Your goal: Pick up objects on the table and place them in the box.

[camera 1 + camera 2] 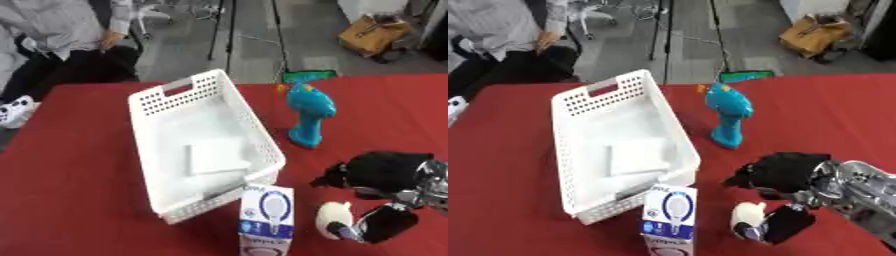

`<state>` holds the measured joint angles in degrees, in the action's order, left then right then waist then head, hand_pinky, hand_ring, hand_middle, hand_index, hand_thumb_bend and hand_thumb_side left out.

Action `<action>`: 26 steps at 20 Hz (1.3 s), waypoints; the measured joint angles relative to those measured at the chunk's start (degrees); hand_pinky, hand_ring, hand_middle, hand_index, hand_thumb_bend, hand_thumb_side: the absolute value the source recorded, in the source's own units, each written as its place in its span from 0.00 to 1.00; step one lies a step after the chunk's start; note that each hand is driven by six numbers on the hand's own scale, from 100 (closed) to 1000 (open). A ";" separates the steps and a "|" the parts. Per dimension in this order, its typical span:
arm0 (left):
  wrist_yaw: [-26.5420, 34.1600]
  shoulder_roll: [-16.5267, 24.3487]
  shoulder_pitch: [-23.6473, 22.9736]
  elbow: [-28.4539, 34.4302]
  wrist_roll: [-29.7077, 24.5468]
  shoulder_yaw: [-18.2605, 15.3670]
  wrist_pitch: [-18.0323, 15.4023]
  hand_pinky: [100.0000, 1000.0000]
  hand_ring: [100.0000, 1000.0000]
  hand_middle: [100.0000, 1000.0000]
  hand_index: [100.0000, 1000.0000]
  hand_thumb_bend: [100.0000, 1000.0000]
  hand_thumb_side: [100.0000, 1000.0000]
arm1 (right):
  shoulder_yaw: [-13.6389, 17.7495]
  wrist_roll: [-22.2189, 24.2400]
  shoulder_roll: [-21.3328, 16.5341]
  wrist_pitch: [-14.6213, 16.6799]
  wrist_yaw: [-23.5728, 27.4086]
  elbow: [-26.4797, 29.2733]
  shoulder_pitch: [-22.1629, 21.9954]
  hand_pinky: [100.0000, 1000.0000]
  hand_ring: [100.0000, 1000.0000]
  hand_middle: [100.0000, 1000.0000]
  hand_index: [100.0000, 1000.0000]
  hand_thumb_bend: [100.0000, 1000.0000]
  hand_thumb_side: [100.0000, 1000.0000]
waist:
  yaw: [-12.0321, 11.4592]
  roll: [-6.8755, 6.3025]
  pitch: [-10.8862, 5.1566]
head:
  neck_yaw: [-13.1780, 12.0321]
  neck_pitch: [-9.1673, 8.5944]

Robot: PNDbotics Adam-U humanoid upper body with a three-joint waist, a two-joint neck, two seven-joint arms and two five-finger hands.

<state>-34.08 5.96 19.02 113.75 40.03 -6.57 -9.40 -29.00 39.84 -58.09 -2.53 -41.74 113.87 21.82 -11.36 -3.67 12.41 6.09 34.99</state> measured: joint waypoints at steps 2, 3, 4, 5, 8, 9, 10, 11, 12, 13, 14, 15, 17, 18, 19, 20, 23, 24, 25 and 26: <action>0.04 -0.21 0.02 0.00 0.04 0.00 0.04 0.65 0.70 0.68 0.76 0.00 1.00 | 0.00 0.59 0.22 -0.39 0.04 0.00 0.22 0.32 0.47 0.81 1.00 0.28 0.80 | -0.02 0.00 0.00 | 0.00 -0.12; 0.08 -0.33 0.05 0.00 0.07 0.00 0.07 0.65 0.70 0.68 0.76 0.00 1.00 | 0.00 1.02 0.37 -0.44 0.02 0.00 0.22 0.33 0.48 0.81 1.00 0.28 0.80 | -0.04 0.00 0.01 | 0.00 -0.29; 0.13 -0.41 0.06 0.00 0.09 0.00 0.09 0.64 0.70 0.68 0.76 0.00 1.00 | 0.00 1.51 0.45 -0.43 -0.02 0.00 0.19 0.34 0.49 0.81 1.00 0.28 0.81 | -0.06 0.00 0.01 | 0.00 -0.34; 0.18 -0.42 0.06 0.00 0.11 0.00 0.11 0.64 0.70 0.68 0.76 0.00 1.00 | -0.01 2.03 0.56 -0.36 -0.07 0.00 0.15 0.35 0.50 0.81 1.00 0.28 0.81 | -0.08 0.00 0.01 | 0.00 -0.34; 0.22 -0.44 0.07 0.00 0.11 0.00 0.11 0.64 0.70 0.68 0.76 0.00 1.00 | -0.03 3.57 1.06 0.22 -0.28 0.00 0.12 0.36 0.52 0.82 1.00 0.29 0.81 | -0.13 0.00 0.01 | 0.00 -0.36; 0.23 -0.44 0.07 0.00 0.11 0.00 0.11 0.64 0.70 0.68 0.76 0.00 1.00 | -0.04 4.02 1.26 0.43 -0.30 0.00 0.12 0.36 0.52 0.82 1.00 0.29 0.81 | -0.14 0.00 0.01 | 0.00 -0.37; 0.24 -0.45 0.07 0.00 0.12 0.00 0.11 0.64 0.70 0.68 0.76 0.00 1.00 | -0.07 4.40 1.44 0.60 -0.31 0.00 0.12 0.36 0.54 0.82 1.00 0.29 0.81 | -0.16 0.00 0.01 | 0.00 -0.37; 0.26 -0.46 0.07 0.00 0.12 0.00 0.11 0.64 0.70 0.68 0.76 0.00 1.00 | -0.15 4.75 1.54 0.73 -0.33 0.00 0.12 0.36 0.54 0.82 1.00 0.29 0.81 | -0.20 0.00 0.01 | 0.01 -0.42; 0.27 -0.46 0.07 0.00 0.12 0.00 0.11 0.64 0.70 0.68 0.76 0.00 1.00 | -0.25 5.07 1.71 0.86 -0.35 0.00 0.12 0.37 0.55 0.82 1.00 0.29 0.80 | -0.21 0.00 0.01 | 0.01 -0.54; 0.28 -0.47 0.07 0.00 0.12 0.00 0.12 0.64 0.70 0.68 0.76 0.00 1.00 | -0.35 5.39 1.91 0.97 -0.42 0.00 0.13 0.37 0.55 0.82 1.00 0.29 0.80 | -0.21 -0.01 0.01 | 0.01 -0.59; 0.28 -0.47 0.07 0.00 0.13 0.00 0.12 0.64 0.70 0.68 0.76 0.00 1.00 | -0.36 5.67 1.97 1.11 -0.54 0.00 0.13 0.37 0.56 0.82 1.00 0.29 0.80 | -0.22 -0.01 0.01 | 0.01 -0.66; 0.28 -0.48 0.07 0.00 0.13 0.00 0.12 0.64 0.70 0.68 0.76 0.00 1.00 | -0.37 6.00 2.00 1.25 -0.59 0.00 0.13 0.37 0.56 0.82 1.00 0.29 0.80 | -0.22 -0.01 0.01 | 0.01 -0.76; 0.29 -0.48 0.07 0.00 0.13 0.00 0.13 0.64 0.70 0.68 0.76 0.00 1.00 | -0.39 6.61 2.25 1.58 -0.81 0.00 0.13 0.37 0.56 0.82 1.00 0.29 0.80 | -0.25 -0.01 0.02 | 0.01 -0.77; 0.30 -0.48 0.07 0.00 0.13 0.00 0.13 0.64 0.70 0.68 0.76 0.00 1.00 | -0.40 6.84 2.40 1.77 -1.04 0.00 0.13 0.38 0.57 0.83 1.00 0.30 0.79 | -0.28 -0.01 0.02 | 0.01 -0.77; 0.31 -0.48 0.07 0.00 0.13 0.00 0.12 0.64 0.70 0.68 0.76 0.00 1.00 | -0.44 7.07 2.44 1.97 -1.25 0.00 0.13 0.38 0.57 0.83 1.00 0.30 0.79 | -0.29 -0.01 0.02 | 0.01 -0.78; 0.34 -0.49 0.07 0.00 0.14 0.00 0.13 0.64 0.70 0.68 0.76 0.00 1.00 | -0.55 7.31 2.47 2.15 -1.51 0.00 0.13 0.37 0.57 0.83 1.00 0.30 0.79 | -0.29 -0.02 0.02 | 0.01 -0.79; 0.48 -0.75 0.12 0.00 0.15 0.01 0.12 0.64 0.70 0.68 0.76 0.00 1.00 | -0.65 7.49 2.53 2.68 -2.29 0.00 -0.68 0.37 0.57 0.83 1.00 0.30 0.78 | -0.29 -0.02 0.02 | 0.01 -0.86; 0.52 -0.89 0.13 0.00 0.15 0.01 0.11 0.64 0.70 0.68 0.76 0.00 1.00 | -0.63 7.36 2.53 2.90 -2.58 0.00 -1.18 0.36 0.57 0.83 1.00 0.30 0.77 | -0.30 -0.04 0.02 | 0.01 -0.88; 0.55 -0.91 0.13 0.00 0.15 0.02 0.11 0.64 0.70 0.68 0.76 0.00 1.00 | -0.54 7.21 2.53 3.14 -2.83 0.00 -1.51 0.36 0.56 0.83 1.00 0.30 0.77 | -0.32 -0.06 0.02 | 0.01 -0.93; 0.58 -0.92 0.13 0.00 0.15 0.02 0.11 0.64 0.70 0.68 0.76 0.00 1.00 | -0.37 7.11 2.52 3.37 -3.09 0.00 -1.83 0.36 0.56 0.82 1.00 0.30 0.77 | -0.38 -0.08 0.02 | 0.01 -1.00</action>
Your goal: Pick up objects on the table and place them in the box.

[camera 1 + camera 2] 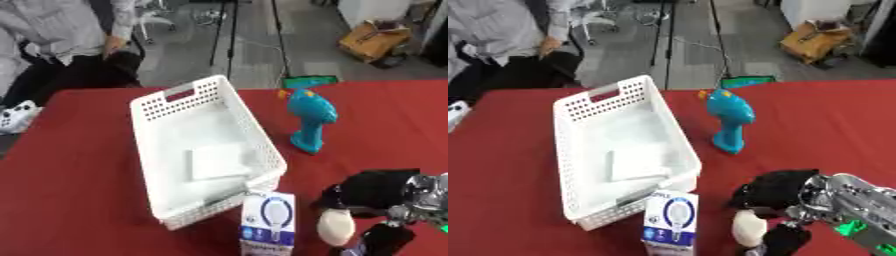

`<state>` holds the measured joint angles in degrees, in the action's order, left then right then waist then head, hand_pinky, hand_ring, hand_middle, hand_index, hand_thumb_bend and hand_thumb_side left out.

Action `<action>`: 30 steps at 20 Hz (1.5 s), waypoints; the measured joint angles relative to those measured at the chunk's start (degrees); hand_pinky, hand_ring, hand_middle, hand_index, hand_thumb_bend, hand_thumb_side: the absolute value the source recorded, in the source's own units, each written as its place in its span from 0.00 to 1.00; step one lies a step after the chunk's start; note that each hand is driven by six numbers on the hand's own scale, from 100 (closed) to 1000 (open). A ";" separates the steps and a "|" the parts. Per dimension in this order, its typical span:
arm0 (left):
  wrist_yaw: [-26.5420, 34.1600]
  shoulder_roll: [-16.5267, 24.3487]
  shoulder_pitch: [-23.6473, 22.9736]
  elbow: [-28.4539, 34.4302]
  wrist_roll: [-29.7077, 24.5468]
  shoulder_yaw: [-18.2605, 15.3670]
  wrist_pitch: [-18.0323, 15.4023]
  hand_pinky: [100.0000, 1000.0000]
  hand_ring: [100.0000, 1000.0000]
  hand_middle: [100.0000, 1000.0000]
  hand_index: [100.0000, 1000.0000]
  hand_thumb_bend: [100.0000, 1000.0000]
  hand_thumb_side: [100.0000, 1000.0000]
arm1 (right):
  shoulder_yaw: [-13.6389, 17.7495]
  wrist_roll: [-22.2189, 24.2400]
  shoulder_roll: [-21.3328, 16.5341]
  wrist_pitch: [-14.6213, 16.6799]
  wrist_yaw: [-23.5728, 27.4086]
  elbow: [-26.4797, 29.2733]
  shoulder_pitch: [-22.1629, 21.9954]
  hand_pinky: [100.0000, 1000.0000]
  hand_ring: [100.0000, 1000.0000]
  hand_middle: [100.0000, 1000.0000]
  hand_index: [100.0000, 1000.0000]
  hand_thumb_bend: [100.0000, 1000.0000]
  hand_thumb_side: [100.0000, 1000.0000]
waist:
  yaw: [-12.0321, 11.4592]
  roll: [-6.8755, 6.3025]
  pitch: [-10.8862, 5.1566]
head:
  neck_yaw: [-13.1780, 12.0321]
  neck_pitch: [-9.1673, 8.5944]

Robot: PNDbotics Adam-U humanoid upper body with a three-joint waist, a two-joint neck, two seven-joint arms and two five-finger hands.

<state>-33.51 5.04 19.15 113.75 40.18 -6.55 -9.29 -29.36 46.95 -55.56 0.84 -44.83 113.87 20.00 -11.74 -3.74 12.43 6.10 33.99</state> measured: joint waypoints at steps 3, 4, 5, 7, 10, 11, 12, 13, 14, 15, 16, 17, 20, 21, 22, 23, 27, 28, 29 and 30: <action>0.14 0.00 0.00 0.00 0.00 0.01 0.00 0.64 0.70 0.68 0.76 0.00 1.00 | 0.26 -0.10 -0.01 0.42 -0.35 0.00 -0.59 0.35 0.55 0.82 1.00 0.30 0.76 | -0.08 -0.03 0.00 | 0.02 -0.17; 0.15 0.00 0.00 0.00 0.00 0.01 0.00 0.64 0.70 0.68 0.76 0.00 1.00 | 0.37 -0.07 -0.01 0.48 -0.44 0.00 -0.78 0.34 0.55 0.82 1.00 0.30 0.75 | -0.11 -0.05 0.00 | 0.02 -0.26; 0.17 0.00 0.00 0.00 0.00 0.02 0.00 0.64 0.70 0.68 0.76 0.00 1.00 | 0.39 -0.01 -0.01 0.54 -0.46 0.00 -0.87 0.34 0.55 0.82 1.00 0.30 0.75 | -0.11 -0.09 0.00 | 0.03 -0.30; 0.20 -0.01 0.00 0.00 0.00 0.04 0.00 0.64 0.70 0.68 0.76 0.00 1.00 | 0.40 0.07 -0.02 0.57 -0.46 0.00 -0.91 0.33 0.53 0.81 1.00 0.29 0.74 | -0.12 -0.22 0.01 | 0.05 -0.32; 0.22 -0.02 0.00 0.00 0.00 0.16 0.00 0.64 0.70 0.68 0.76 0.00 1.00 | 0.43 0.18 -0.08 0.45 -0.46 0.00 -1.18 0.26 0.49 0.79 1.00 0.29 0.67 | -0.13 -0.32 0.09 | 0.05 -0.33; 0.23 -0.02 0.00 0.00 0.00 0.20 0.00 0.64 0.70 0.68 0.76 0.00 1.00 | 0.46 0.21 -0.08 0.37 -0.46 0.00 -1.30 0.26 0.49 0.79 1.00 0.29 0.67 | -0.13 -0.32 0.15 | 0.06 -0.33; 0.23 -0.02 0.00 0.00 0.00 0.23 0.01 0.64 0.70 0.68 0.76 0.00 1.00 | 0.52 0.25 -0.08 0.26 -0.43 0.00 -1.34 0.25 0.48 0.78 1.00 0.29 0.66 | -0.13 -0.34 0.18 | 0.06 -0.34; 0.24 -0.02 0.00 0.00 0.00 0.28 0.01 0.64 0.70 0.68 0.76 0.00 1.00 | 0.55 0.24 -0.09 0.14 -0.41 0.00 -1.34 0.22 0.47 0.78 1.00 0.29 0.64 | -0.13 -0.34 0.18 | 0.06 -0.34; 0.24 -0.03 0.00 0.00 0.01 0.33 0.02 0.64 0.70 0.68 0.76 0.00 1.00 | 0.58 0.18 -0.09 -0.02 -0.39 0.00 -1.34 0.21 0.46 0.78 1.00 0.29 0.62 | -0.13 -0.34 0.18 | 0.06 -0.35; 0.25 -0.03 0.00 0.00 0.02 0.34 0.03 0.64 0.70 0.68 0.76 0.00 1.00 | 0.64 0.09 -0.09 -0.13 -0.38 0.00 -1.35 0.21 0.46 0.77 1.00 0.30 0.61 | -0.13 -0.34 0.18 | 0.06 -0.35; 0.26 -0.03 0.00 0.00 0.03 0.35 0.03 0.64 0.70 0.68 0.76 0.00 1.00 | 0.72 -0.03 -0.10 -0.24 -0.38 0.00 -1.35 0.21 0.45 0.77 1.00 0.30 0.61 | -0.12 -0.34 0.18 | 0.06 -0.36; 0.29 -0.03 0.00 0.00 0.03 0.35 0.04 0.64 0.70 0.68 0.76 0.00 1.00 | 0.72 -0.14 -0.12 -0.35 -0.38 0.00 -1.35 0.20 0.45 0.77 1.00 0.30 0.61 | -0.12 -0.34 0.18 | 0.06 -0.37; 0.43 -0.03 0.00 0.00 0.07 0.35 0.08 0.64 0.70 0.68 0.76 0.00 1.00 | 0.73 -0.48 -0.14 -0.50 -0.38 0.00 -1.38 0.18 0.44 0.76 0.99 0.29 0.59 | -0.12 -0.34 0.18 | 0.06 -0.56; 0.46 -0.03 0.00 0.00 0.07 0.36 0.08 0.64 0.71 0.68 0.76 0.00 1.00 | 0.73 -0.59 -0.15 -0.50 -0.38 0.00 -1.39 0.18 0.44 0.77 0.99 0.30 0.57 | -0.12 -0.34 0.18 | 0.06 -0.61; 0.47 -0.03 0.00 0.00 0.08 0.36 0.08 0.64 0.71 0.68 0.76 0.00 1.00 | 0.73 -0.73 -0.15 -0.49 -0.38 0.00 -1.40 0.18 0.44 0.77 0.99 0.30 0.57 | -0.12 -0.34 0.18 | 0.06 -0.76; 0.49 -0.04 0.00 0.00 0.08 0.36 0.08 0.64 0.71 0.68 0.76 0.00 1.00 | 0.73 -0.84 -0.16 -0.52 -0.38 0.00 -1.42 0.17 0.44 0.77 0.99 0.31 0.55 | -0.12 -0.34 0.18 | 0.05 -0.81; 0.64 -0.04 0.00 0.00 0.12 0.36 0.10 0.64 0.71 0.68 0.76 0.00 1.00 | 0.75 -1.20 -0.21 -0.35 -0.41 0.00 -1.83 0.15 0.42 0.76 0.99 0.32 0.51 | -0.12 -0.34 0.18 | 0.04 -0.91; 0.66 -0.04 0.00 0.00 0.12 0.37 0.10 0.64 0.71 0.68 0.76 0.00 1.00 | 0.75 -1.35 -0.23 -0.27 -0.41 0.00 -1.85 0.15 0.42 0.76 0.99 0.32 0.51 | -0.11 -0.34 0.18 | 0.03 -1.00; 0.67 -0.04 0.00 0.00 0.12 0.37 0.10 0.64 0.71 0.68 0.76 0.00 1.00 | 0.75 -1.50 -0.24 -0.18 -0.41 0.00 -1.86 0.14 0.42 0.76 0.99 0.32 0.50 | -0.11 -0.34 0.18 | 0.03 -1.11; 0.68 -0.04 0.00 0.00 0.12 0.37 0.10 0.64 0.71 0.68 0.76 0.00 1.00 | 0.75 -1.66 -0.26 -0.08 -0.41 0.00 -1.88 0.14 0.42 0.76 0.99 0.32 0.50 | -0.11 -0.34 0.18 | 0.02 -1.25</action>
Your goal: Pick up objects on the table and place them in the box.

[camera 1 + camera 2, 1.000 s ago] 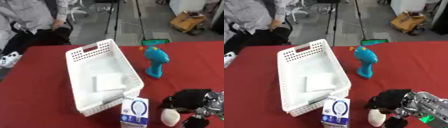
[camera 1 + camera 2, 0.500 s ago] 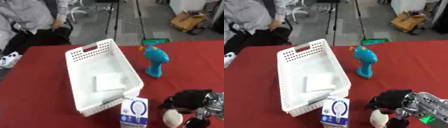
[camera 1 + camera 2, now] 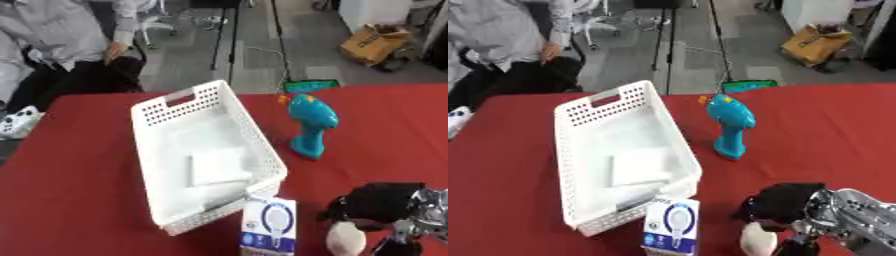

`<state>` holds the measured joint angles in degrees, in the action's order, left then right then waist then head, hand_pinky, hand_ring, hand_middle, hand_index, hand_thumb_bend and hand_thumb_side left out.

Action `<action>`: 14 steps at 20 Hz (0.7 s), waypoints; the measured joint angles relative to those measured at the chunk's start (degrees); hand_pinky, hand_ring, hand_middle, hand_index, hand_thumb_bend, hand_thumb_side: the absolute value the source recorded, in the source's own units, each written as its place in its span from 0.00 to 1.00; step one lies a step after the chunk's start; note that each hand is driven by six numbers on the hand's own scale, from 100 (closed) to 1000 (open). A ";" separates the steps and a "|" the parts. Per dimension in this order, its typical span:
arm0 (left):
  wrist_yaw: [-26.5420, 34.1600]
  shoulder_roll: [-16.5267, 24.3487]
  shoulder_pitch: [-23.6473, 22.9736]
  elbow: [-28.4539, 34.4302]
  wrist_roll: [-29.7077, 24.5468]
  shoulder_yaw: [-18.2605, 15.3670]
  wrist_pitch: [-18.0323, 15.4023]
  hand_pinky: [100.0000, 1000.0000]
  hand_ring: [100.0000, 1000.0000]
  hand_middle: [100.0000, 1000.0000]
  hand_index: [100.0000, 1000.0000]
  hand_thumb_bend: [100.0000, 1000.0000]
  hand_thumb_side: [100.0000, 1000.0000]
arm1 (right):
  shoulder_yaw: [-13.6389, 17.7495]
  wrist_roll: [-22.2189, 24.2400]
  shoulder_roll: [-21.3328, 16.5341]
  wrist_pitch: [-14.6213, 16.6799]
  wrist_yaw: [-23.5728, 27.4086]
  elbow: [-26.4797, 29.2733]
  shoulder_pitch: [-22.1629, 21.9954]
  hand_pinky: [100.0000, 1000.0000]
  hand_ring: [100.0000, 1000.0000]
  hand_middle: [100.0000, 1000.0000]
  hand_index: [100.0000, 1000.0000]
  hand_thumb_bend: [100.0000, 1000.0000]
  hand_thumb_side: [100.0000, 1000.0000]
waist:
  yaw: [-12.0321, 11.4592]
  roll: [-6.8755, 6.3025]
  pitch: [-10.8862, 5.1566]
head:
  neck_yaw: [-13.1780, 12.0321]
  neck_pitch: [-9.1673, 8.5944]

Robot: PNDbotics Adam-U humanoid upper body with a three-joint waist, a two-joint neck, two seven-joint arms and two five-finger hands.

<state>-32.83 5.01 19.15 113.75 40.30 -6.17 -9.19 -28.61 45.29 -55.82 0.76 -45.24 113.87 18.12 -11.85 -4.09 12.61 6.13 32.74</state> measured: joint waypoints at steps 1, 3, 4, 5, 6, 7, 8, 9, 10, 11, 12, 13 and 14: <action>0.01 0.00 0.00 0.00 0.00 0.00 0.00 0.64 0.70 0.68 0.76 0.00 1.00 | 0.00 -0.17 -0.05 0.08 0.00 0.00 -0.03 0.12 0.40 0.75 0.99 0.31 0.48 | 0.00 0.00 0.00 | 0.00 -0.07; 0.02 0.00 0.00 0.00 0.00 0.00 0.00 0.64 0.70 0.68 0.76 0.00 1.00 | 0.00 -0.51 -0.26 0.33 0.00 0.00 -0.27 0.12 0.41 0.75 0.99 0.30 0.46 | 0.00 0.00 0.00 | 0.00 -0.09; 0.02 0.00 0.00 0.00 0.00 0.00 0.00 0.64 0.70 0.68 0.76 0.00 1.00 | 0.01 -0.72 -0.40 0.52 0.00 0.00 -0.44 0.12 0.41 0.75 0.99 0.30 0.46 | -0.01 0.00 0.00 | 0.00 -0.10; 0.02 0.00 0.00 0.00 0.00 0.01 0.00 0.64 0.70 0.68 0.76 0.00 1.00 | 0.01 -0.97 -0.42 0.74 -0.02 0.00 -0.50 0.10 0.40 0.73 0.98 0.29 0.45 | -0.01 0.00 0.00 | 0.00 -0.11; 0.03 0.00 0.00 0.00 0.00 0.01 0.00 0.64 0.70 0.68 0.76 0.00 1.00 | 0.03 -1.31 -0.44 1.00 -0.04 0.00 -0.51 0.10 0.40 0.73 0.98 0.29 0.45 | -0.01 0.00 0.00 | -0.01 -0.11; 0.04 0.00 0.00 0.00 0.00 0.01 0.00 0.64 0.70 0.68 0.76 0.00 1.00 | 0.03 -1.72 -0.45 1.27 -0.07 0.00 -0.54 0.09 0.39 0.71 0.96 0.27 0.44 | -0.01 0.00 0.00 | -0.02 -0.11; 0.04 0.00 0.00 0.00 0.00 0.01 0.00 0.64 0.70 0.68 0.76 0.00 1.00 | 0.04 -2.23 -0.48 1.53 -0.13 0.00 -0.61 0.09 0.39 0.71 0.96 0.27 0.44 | -0.01 0.00 0.00 | -0.03 -0.12; 0.04 0.00 0.00 0.00 0.00 0.02 0.00 0.64 0.70 0.68 0.76 0.00 1.00 | 0.04 -2.74 -0.51 1.78 -0.22 0.00 -0.78 0.08 0.40 0.69 0.93 0.25 0.44 | -0.01 0.00 0.00 | -0.03 -0.12; 0.05 0.00 0.00 0.00 0.00 0.03 0.00 0.64 0.70 0.68 0.76 0.00 1.00 | 0.08 -3.33 -0.57 1.98 -0.31 0.00 -0.94 0.08 0.40 0.68 0.91 0.22 0.44 | -0.01 0.00 0.00 | -0.04 -0.12; 0.06 0.00 0.00 0.00 0.00 0.06 0.00 0.64 0.70 0.68 0.76 0.00 1.00 | 0.16 -3.96 -0.60 2.12 -0.33 0.00 -0.98 0.08 0.40 0.68 0.90 0.22 0.44 | -0.01 0.00 0.00 | -0.05 -0.12; 0.07 0.00 0.00 0.00 0.00 0.16 0.00 0.64 0.70 0.68 0.76 0.00 1.00 | 0.22 -4.61 -0.64 2.20 -0.34 0.00 -0.99 0.08 0.40 0.68 0.90 0.22 0.44 | -0.03 0.00 0.00 | -0.05 -0.12; 0.07 0.00 0.00 0.00 0.00 0.24 0.00 0.64 0.70 0.68 0.76 0.00 1.00 | 0.29 -5.18 -0.76 2.25 -0.34 0.00 -1.00 0.07 0.40 0.67 0.88 0.21 0.44 | -0.05 0.00 0.00 | -0.06 -0.11; 0.07 -0.01 0.00 0.00 -0.01 0.32 -0.01 0.64 0.70 0.68 0.76 0.00 1.00 | 0.31 -5.65 -0.90 2.26 -0.34 0.00 -1.03 0.07 0.40 0.67 0.88 0.21 0.44 | -0.11 0.00 0.00 | -0.05 -0.01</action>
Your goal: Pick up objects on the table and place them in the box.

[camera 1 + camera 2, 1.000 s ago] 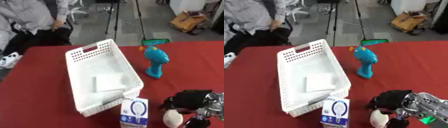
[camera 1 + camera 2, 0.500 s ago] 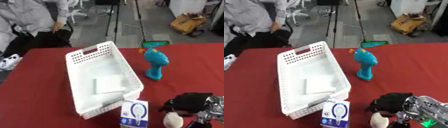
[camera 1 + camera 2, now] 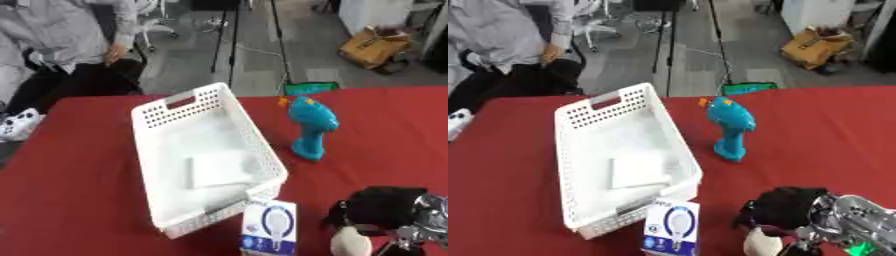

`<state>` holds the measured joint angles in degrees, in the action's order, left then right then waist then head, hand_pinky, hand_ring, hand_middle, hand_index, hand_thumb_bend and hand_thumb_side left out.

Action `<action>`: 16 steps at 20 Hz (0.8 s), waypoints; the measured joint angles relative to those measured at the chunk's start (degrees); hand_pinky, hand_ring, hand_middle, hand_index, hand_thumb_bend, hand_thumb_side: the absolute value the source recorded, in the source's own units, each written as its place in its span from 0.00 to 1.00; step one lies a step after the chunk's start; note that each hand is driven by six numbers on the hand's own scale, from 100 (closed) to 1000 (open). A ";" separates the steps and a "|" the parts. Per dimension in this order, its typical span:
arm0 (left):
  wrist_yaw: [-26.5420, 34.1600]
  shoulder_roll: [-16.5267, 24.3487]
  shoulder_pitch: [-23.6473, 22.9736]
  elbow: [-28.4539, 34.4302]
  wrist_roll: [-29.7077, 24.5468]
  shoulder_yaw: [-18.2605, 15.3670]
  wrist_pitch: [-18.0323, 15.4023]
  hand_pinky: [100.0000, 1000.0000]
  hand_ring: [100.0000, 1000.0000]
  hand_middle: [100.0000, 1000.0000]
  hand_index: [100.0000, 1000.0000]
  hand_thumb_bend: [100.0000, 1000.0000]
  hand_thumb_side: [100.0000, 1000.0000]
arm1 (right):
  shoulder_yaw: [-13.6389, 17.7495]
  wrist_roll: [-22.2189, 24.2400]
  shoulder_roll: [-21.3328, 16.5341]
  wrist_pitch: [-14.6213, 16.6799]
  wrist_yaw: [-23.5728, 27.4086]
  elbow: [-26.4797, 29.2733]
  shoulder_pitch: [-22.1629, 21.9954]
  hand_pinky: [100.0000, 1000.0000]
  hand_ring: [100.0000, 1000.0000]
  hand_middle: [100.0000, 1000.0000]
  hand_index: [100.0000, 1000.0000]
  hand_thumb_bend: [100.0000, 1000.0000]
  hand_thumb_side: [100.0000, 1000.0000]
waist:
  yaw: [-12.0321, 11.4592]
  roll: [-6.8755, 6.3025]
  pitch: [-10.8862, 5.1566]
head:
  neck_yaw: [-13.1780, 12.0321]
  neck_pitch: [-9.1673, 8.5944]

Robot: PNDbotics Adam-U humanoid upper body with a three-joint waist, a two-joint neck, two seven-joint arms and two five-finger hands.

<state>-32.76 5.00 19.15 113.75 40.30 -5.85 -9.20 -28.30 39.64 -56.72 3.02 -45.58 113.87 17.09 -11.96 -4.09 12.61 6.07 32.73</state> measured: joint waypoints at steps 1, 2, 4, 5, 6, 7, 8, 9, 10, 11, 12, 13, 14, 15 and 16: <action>0.00 0.00 0.00 0.00 0.00 0.01 0.00 0.64 0.70 0.68 0.76 0.00 1.00 | 0.01 -0.40 -0.03 0.00 0.00 0.00 -0.02 0.06 0.39 0.67 0.87 0.20 0.44 | -0.05 0.00 0.00 | 0.02 0.22; 0.00 -0.01 0.01 0.00 0.00 0.01 -0.01 0.64 0.70 0.68 0.76 0.00 1.00 | 0.01 -0.70 -0.03 -0.03 0.00 0.00 -0.08 0.06 0.39 0.67 0.87 0.20 0.44 | -0.11 0.00 0.00 | 0.12 1.01; 0.00 -0.17 0.04 0.00 0.03 0.01 -0.04 0.64 0.71 0.68 0.76 0.00 1.00 | 0.02 -1.16 -0.04 -0.08 0.00 0.00 -0.43 0.06 0.39 0.67 0.88 0.19 0.43 | -0.20 0.00 0.00 | 0.51 2.90; 0.00 -0.29 0.04 0.00 0.06 0.01 -0.06 0.64 0.71 0.68 0.76 0.00 1.00 | 0.02 -1.32 -0.05 -0.09 0.00 0.00 -0.49 0.06 0.39 0.67 0.88 0.19 0.43 | -0.21 0.00 0.00 | 0.68 3.78; 0.00 -0.42 0.06 0.00 0.09 0.01 -0.09 0.64 0.71 0.68 0.76 0.00 1.00 | 0.03 -1.46 -0.08 -0.08 0.00 0.00 -0.49 0.06 0.39 0.68 0.89 0.20 0.42 | -0.25 0.00 0.00 | 0.97 4.69; 0.00 -0.46 0.07 0.00 0.11 0.01 -0.11 0.64 0.71 0.68 0.76 0.00 1.00 | 0.03 -1.56 -0.10 -0.08 0.00 0.00 -0.50 0.07 0.40 0.69 0.90 0.23 0.41 | -0.27 0.00 0.00 | 1.26 5.58; 0.00 -0.46 0.09 0.00 0.13 0.01 -0.13 0.64 0.71 0.68 0.76 0.00 1.00 | 0.03 -1.64 -0.14 -0.03 0.00 0.00 -0.52 0.07 0.40 0.69 0.90 0.23 0.41 | -0.31 0.00 0.00 | 1.62 6.50; 0.00 -0.47 0.10 0.00 0.14 0.01 -0.14 0.64 0.71 0.68 0.76 0.00 1.00 | 0.03 -1.68 -0.22 0.02 0.00 0.00 -0.58 0.07 0.40 0.70 0.90 0.24 0.41 | -0.36 0.00 0.00 | 1.96 7.28; 0.00 -0.47 0.11 0.00 0.15 0.01 -0.15 0.64 0.71 0.68 0.76 0.00 1.00 | 0.04 -1.72 -0.34 0.09 0.00 0.00 -0.76 0.06 0.39 0.70 0.91 0.25 0.41 | -0.40 0.00 0.00 | 2.31 8.09; 0.00 -0.47 0.11 0.00 0.17 0.01 -0.17 0.64 0.71 0.68 0.76 0.00 1.00 | 0.04 -1.71 -0.43 0.17 0.00 0.00 -0.94 0.06 0.39 0.70 0.91 0.24 0.41 | -0.40 0.00 0.00 | 2.65 8.79; 0.00 -0.48 0.11 0.00 0.19 0.01 -0.19 0.64 0.71 0.68 0.76 0.00 1.00 | 0.04 -1.66 -0.49 0.27 0.00 0.00 -0.99 0.06 0.39 0.70 0.91 0.24 0.41 | -0.40 0.00 0.00 | 3.01 9.38; 0.00 -0.48 0.11 0.00 0.19 0.01 -0.20 0.64 0.71 0.68 0.76 0.00 1.00 | 0.04 -1.66 -0.50 0.37 0.00 0.00 -1.00 0.06 0.39 0.71 0.91 0.25 0.41 | -0.40 0.00 0.00 | 3.29 9.84; 0.00 -0.48 0.11 0.00 0.19 0.01 -0.20 0.64 0.71 0.68 0.76 0.00 1.00 | 0.04 -1.69 -0.51 0.50 0.00 0.00 -1.03 0.06 0.39 0.71 0.91 0.25 0.41 | -0.40 0.00 0.00 | 3.53 10.17; 0.00 -0.49 0.11 0.00 0.19 0.01 -0.20 0.64 0.71 0.68 0.76 0.00 1.00 | 0.04 -1.69 -0.52 0.66 0.00 0.00 -1.05 0.07 0.39 0.71 0.92 0.26 0.41 | -0.40 0.00 0.00 | 3.67 10.46; 0.00 -0.49 0.11 0.00 0.19 0.01 -0.20 0.64 0.71 0.68 0.76 0.00 1.00 | 0.04 -1.63 -0.54 0.81 -0.01 0.00 -1.11 0.07 0.40 0.71 0.92 0.27 0.41 | -0.40 0.00 0.00 | 3.79 10.61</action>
<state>-32.76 4.51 19.26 113.75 40.48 -5.84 -9.40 -28.26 38.01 -57.26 3.83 -45.59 113.87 15.98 -12.36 -4.09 12.61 9.86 43.34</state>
